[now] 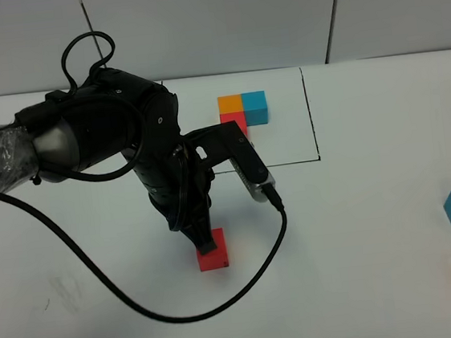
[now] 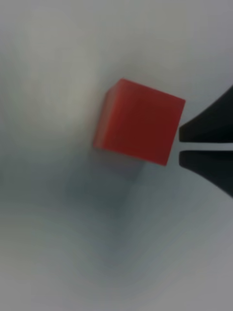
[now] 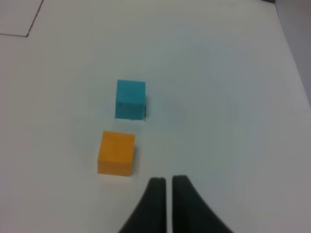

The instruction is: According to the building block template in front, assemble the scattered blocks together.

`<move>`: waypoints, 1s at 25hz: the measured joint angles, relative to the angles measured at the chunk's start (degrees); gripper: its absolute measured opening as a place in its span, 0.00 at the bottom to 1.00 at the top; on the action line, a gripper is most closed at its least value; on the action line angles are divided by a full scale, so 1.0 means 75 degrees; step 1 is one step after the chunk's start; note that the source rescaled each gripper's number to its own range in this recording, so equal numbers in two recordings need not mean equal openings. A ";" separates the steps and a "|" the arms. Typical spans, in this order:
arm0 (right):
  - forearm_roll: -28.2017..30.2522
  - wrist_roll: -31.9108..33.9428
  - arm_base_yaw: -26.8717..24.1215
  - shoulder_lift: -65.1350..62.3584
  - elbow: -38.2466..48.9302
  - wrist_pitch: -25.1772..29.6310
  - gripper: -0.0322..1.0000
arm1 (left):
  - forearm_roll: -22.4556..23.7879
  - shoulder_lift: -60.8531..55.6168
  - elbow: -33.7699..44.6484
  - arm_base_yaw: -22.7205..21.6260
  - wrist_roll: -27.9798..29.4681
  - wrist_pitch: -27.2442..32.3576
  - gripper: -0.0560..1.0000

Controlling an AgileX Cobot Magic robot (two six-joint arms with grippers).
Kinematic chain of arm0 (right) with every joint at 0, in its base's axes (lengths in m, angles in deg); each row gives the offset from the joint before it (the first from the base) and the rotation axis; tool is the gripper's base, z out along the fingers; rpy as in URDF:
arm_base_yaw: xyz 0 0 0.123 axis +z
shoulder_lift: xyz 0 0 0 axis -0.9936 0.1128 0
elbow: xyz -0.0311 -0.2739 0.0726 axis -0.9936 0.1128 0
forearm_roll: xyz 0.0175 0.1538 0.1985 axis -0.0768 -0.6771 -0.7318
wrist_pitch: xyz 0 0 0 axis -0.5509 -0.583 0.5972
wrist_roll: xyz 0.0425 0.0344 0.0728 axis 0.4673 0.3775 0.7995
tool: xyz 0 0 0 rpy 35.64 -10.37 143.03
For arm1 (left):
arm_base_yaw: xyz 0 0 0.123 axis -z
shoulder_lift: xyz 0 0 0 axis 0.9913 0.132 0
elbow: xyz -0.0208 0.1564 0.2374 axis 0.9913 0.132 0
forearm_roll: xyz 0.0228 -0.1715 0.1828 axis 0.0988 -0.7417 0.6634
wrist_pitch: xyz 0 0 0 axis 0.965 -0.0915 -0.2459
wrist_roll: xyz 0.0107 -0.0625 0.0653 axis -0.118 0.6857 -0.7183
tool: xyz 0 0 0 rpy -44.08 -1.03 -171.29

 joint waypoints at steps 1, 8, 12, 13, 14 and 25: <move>0.0000 0.0000 0.0000 0.0000 0.0000 0.0000 0.03 | 0.0127 -0.0011 0.0000 0.0000 0.0500 -0.0044 0.06; 0.0000 0.0000 0.0000 0.0000 0.0000 0.0000 0.03 | 0.1323 -0.0094 0.0000 -0.0028 0.7074 -0.0207 0.06; 0.0000 0.0000 0.0000 0.0000 0.0000 0.0000 0.03 | 0.2157 -0.0094 0.0000 -0.0100 0.8240 -0.0190 0.06; 0.0000 0.0000 0.0000 0.0000 0.0000 0.0000 0.03 | 0.2157 -0.0094 0.0000 -0.0170 0.8148 -0.0165 0.06; 0.0000 0.0000 0.0000 0.0000 0.0000 0.0000 0.03 | 0.2148 -0.0094 0.0000 -0.0236 0.8011 -0.0112 0.06; 0.0000 0.0000 0.0000 0.0000 0.0000 0.0000 0.03 | 0.2300 -0.0715 0.0007 -0.1853 0.7114 0.0444 0.06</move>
